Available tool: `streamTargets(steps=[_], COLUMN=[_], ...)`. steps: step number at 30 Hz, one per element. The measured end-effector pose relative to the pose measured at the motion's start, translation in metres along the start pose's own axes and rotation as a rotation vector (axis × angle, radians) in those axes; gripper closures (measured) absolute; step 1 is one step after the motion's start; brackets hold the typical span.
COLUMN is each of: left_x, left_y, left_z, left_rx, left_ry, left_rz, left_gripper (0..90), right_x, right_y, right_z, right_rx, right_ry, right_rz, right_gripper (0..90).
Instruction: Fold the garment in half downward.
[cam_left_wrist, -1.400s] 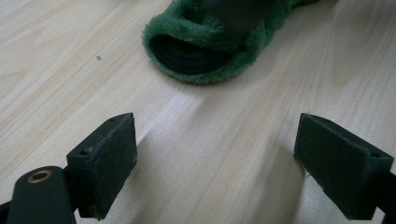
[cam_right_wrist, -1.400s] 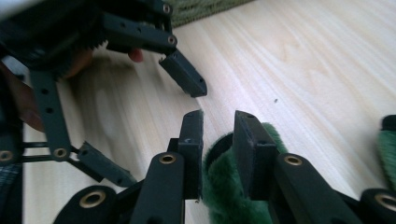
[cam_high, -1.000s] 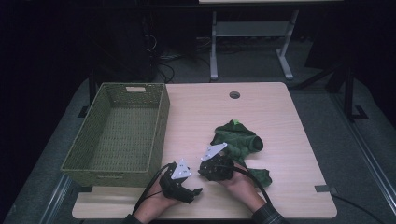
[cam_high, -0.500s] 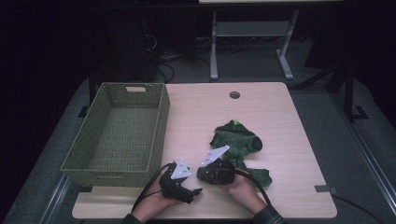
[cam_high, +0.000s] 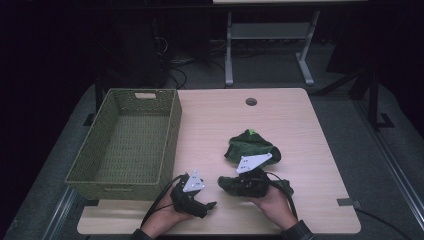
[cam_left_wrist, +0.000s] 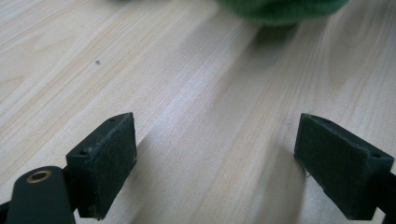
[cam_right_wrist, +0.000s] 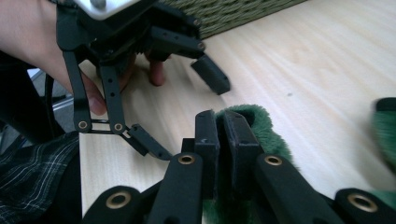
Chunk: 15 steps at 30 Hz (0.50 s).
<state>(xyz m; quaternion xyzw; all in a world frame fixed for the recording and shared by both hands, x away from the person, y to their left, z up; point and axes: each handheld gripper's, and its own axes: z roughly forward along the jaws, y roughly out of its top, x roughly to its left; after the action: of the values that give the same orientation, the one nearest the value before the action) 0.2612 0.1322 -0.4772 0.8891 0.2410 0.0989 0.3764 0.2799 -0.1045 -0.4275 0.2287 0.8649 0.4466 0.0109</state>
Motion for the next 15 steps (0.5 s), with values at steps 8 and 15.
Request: streamTargets(steps=[8, 15], left_x=[0.000, 0.001], left_y=[0.000, 0.000], left_z=[0.000, 0.000], left_rx=[0.000, 0.001], left_ry=[-0.003, -0.002], left_rz=[0.003, 0.007], left_gripper=[12.2, 12.3], right_x=[-0.011, -0.022], right_y=[-0.004, -0.021], right_z=[-0.027, -0.049], right_rx=[-0.044, -0.059], right_ry=[-0.055, -0.115], right_rz=[0.026, 0.056], right_gripper=[83.9, 83.4])
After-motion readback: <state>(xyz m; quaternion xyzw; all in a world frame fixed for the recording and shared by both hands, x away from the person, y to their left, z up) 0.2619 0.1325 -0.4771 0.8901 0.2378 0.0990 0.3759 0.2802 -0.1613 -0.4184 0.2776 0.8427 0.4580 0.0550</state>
